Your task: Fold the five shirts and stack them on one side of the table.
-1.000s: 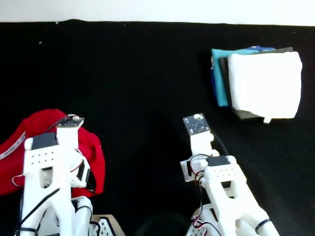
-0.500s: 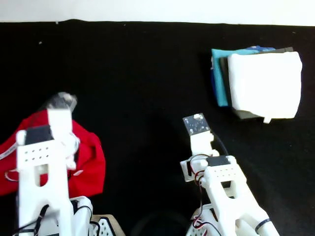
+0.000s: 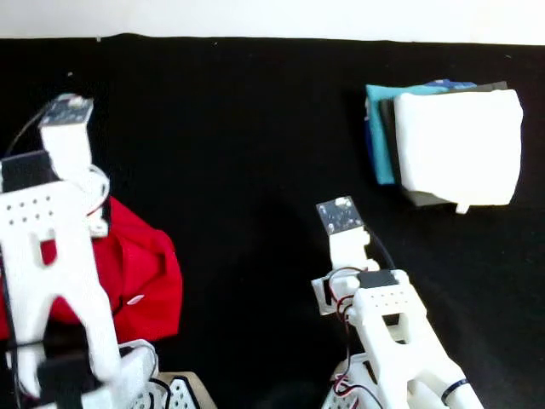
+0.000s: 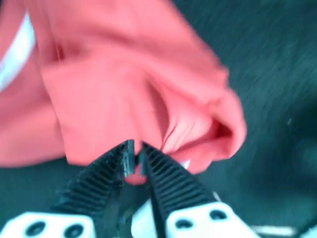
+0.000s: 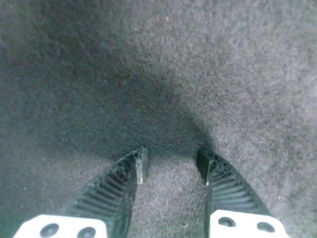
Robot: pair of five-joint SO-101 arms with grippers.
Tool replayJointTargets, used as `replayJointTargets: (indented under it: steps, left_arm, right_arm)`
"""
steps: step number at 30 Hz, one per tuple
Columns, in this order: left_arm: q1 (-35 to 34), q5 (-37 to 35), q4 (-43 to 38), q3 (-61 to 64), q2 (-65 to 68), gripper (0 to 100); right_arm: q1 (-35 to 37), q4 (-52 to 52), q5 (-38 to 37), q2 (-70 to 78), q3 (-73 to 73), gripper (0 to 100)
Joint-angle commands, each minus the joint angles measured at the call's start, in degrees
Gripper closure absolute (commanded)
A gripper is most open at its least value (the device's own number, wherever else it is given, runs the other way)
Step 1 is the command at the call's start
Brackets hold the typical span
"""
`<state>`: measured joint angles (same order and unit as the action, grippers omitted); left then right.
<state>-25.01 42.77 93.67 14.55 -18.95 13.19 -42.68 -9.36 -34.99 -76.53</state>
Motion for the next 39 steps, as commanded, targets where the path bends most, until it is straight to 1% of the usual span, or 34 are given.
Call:
replayJointTargets:
  steps: [1,2,7,10,12,16,20,25,27,29,30,32,33,35,39]
  left_arm:
    - [-8.6,0.0,3.2,-0.3,5.8,82]
    - [-11.1,1.2,3.6,-0.3,7.4,81]
    - [-22.3,9.9,4.0,-0.3,12.5,81]
    - [-27.0,14.4,3.6,-0.3,14.6,80]
    - [-28.4,15.8,2.6,-0.3,16.5,80]
    - [-28.5,15.3,-2.4,-0.1,22.2,81]
    - [-25.5,9.2,-7.6,-0.3,29.2,81]
    - [-19.3,6.3,-13.8,-0.3,36.8,81]
    - [-16.5,6.3,-14.9,-0.4,38.3,84]
    - [-13.3,6.2,-14.4,-1.6,37.9,94]
    - [-11.7,4.7,-14.4,-2.7,37.5,99]
    - [-9.0,0.4,-14.4,-5.9,36.2,98]
    - [-7.6,-1.3,-14.4,-7.7,35.4,99]
    - [-4.7,-3.5,-14.2,-11.7,33.5,99]
    - [2.2,-8.3,-11.3,-22.0,30.5,99]
  right_arm:
    - [-0.5,1.0,-0.6,0.6,-0.8,78.9]
    - [-0.5,1.0,-0.6,0.6,-0.8,78.9]
    - [-0.5,1.0,-0.7,0.6,-0.8,78.9]
    - [-0.5,1.0,-0.7,0.6,-0.8,78.9]
    - [-0.5,1.0,-0.7,0.6,-0.8,78.9]
    - [-0.5,1.0,-0.7,0.6,-0.8,78.9]
    - [-0.5,1.0,-0.7,0.6,-0.8,78.9]
    - [-0.5,1.0,-0.7,0.6,-0.8,78.9]
    - [-0.5,1.0,-0.7,0.6,-0.8,78.9]
    - [-0.5,1.0,-0.7,0.6,-0.8,78.9]
    - [-0.5,1.0,-0.7,0.6,-0.8,78.9]
    - [-0.5,1.0,-0.7,0.6,-0.8,78.9]
    - [-0.5,1.0,-0.7,0.6,-0.8,78.9]
    - [-0.5,1.0,-0.7,0.6,-0.8,78.9]
    - [-0.5,1.0,-0.7,0.6,-0.8,78.9]
